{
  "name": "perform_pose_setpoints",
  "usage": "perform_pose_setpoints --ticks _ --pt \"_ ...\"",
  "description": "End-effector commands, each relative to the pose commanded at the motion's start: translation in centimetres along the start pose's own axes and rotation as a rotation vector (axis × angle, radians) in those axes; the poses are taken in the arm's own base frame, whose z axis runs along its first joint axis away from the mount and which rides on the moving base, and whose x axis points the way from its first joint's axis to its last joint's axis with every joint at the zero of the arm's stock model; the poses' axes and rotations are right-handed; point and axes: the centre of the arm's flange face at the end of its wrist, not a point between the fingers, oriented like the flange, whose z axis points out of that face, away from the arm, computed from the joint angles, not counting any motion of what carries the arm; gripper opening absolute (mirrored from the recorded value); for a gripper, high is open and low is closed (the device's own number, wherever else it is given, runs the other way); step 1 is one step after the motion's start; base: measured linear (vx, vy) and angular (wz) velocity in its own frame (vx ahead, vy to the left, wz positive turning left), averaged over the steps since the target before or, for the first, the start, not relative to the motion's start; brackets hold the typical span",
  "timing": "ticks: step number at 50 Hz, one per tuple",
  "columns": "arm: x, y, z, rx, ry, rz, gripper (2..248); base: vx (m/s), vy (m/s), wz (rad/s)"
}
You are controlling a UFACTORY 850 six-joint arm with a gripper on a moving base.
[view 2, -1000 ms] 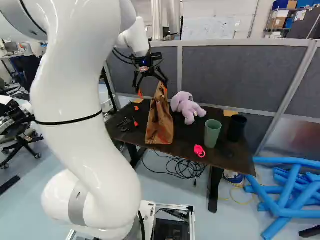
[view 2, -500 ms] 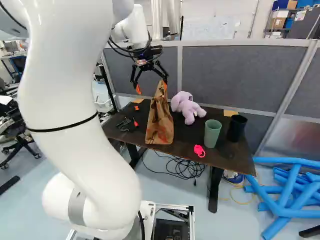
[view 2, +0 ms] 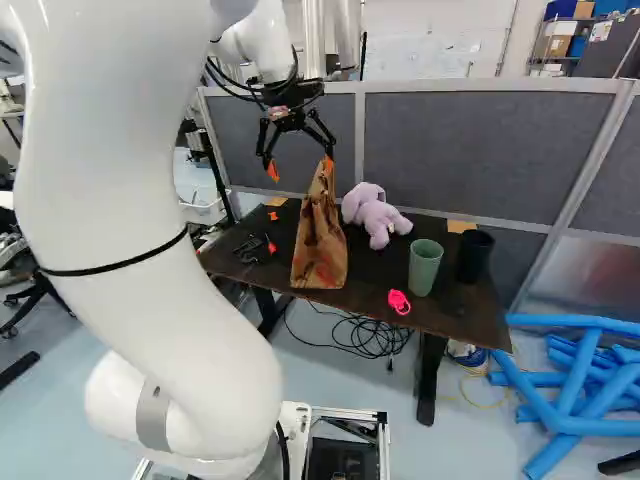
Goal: Pick up the bag on the ground and place it on the table
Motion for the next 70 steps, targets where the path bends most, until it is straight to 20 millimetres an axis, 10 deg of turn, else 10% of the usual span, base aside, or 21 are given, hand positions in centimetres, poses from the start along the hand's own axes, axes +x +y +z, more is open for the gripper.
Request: perform_pose_setpoints --ticks 70 --pt "0.00 0.00 0.00 0.000 0.000 0.000 247 -0.078 -0.002 0.000"
